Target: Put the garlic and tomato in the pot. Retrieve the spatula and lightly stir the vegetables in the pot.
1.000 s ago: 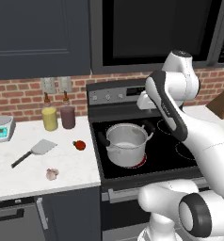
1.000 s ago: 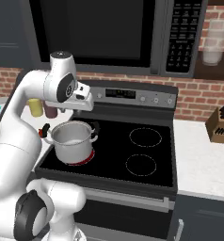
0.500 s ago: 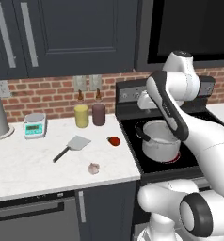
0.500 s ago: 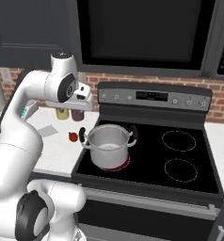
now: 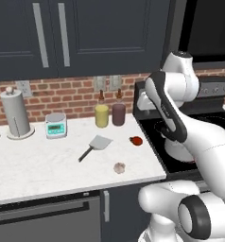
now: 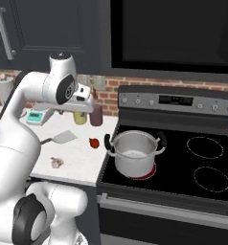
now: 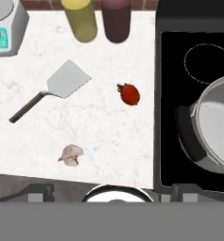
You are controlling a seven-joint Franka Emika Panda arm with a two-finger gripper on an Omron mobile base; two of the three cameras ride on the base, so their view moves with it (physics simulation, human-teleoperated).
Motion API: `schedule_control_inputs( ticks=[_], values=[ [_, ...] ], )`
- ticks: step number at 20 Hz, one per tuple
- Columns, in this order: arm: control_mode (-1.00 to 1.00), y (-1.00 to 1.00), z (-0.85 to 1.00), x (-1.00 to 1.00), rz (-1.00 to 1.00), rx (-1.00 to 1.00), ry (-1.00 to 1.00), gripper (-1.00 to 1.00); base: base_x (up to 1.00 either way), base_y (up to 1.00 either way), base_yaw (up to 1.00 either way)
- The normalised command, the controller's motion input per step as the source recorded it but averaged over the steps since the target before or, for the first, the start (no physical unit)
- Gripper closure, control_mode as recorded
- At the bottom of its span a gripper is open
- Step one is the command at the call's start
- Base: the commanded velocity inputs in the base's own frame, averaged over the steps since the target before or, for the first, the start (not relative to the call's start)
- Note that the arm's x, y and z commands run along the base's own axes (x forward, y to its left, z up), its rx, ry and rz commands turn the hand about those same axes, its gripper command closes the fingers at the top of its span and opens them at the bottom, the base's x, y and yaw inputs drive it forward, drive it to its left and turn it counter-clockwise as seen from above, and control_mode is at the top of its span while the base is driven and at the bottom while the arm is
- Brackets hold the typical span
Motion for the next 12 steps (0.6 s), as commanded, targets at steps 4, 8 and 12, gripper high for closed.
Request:
schedule_control_inputs(
  ticks=[4,8,12],
  values=[
    [1.00,0.00,0.00,0.00,0.00,0.00,0.00,-1.00,0.78,0.15,0.00],
    [-1.00,0.05,0.00,0.01,0.00,0.00,0.00,-1.00,0.36,0.17,0.00],
    [-1.00,0.38,-0.31,0.00,0.00,-0.03,0.00,-1.00,0.00,0.00,0.00]
  ],
)
